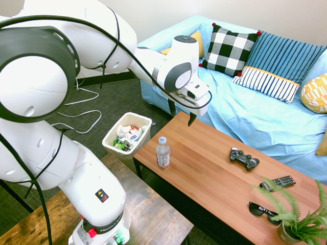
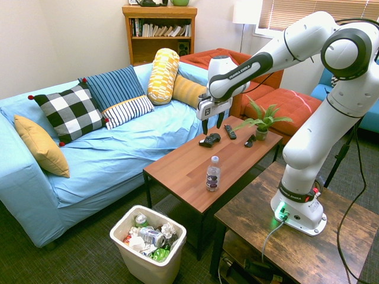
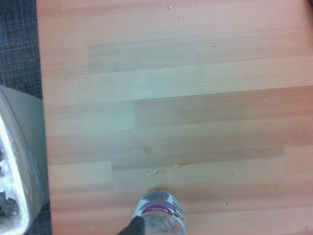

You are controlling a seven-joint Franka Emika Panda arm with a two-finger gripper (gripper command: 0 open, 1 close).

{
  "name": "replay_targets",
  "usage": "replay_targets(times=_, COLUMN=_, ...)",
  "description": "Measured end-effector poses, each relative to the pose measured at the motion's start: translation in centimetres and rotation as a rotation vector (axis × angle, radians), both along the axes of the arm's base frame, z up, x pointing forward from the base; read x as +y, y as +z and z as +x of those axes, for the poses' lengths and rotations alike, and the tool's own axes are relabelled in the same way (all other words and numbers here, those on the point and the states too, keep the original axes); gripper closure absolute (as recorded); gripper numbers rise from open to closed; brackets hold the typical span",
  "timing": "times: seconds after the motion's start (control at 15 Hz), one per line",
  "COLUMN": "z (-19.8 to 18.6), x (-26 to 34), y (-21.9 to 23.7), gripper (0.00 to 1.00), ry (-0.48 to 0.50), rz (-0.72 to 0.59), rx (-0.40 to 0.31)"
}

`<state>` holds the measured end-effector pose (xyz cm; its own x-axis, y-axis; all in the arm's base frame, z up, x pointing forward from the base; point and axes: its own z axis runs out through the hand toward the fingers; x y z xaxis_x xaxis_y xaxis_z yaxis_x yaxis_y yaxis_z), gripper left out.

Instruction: Throw the bottle in the trash bin

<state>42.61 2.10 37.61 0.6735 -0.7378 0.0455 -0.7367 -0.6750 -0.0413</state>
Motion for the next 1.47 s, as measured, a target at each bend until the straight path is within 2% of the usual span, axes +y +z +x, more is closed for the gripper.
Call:
replay_targets(times=0.33, z=-0.2, x=0.7, y=-1.0, gripper=0.00, ry=-0.001, rz=-0.003, rx=0.025)
replay_targets(times=0.8, z=-3.5, x=5.5, y=-6.6, gripper=0.00, ry=-0.024, rz=-0.016, rx=0.057)
replay_targets(times=1.47, z=-4.6, x=6.1, y=-13.0, gripper=0.00, ry=-0.088, rz=-0.052, rx=0.122)
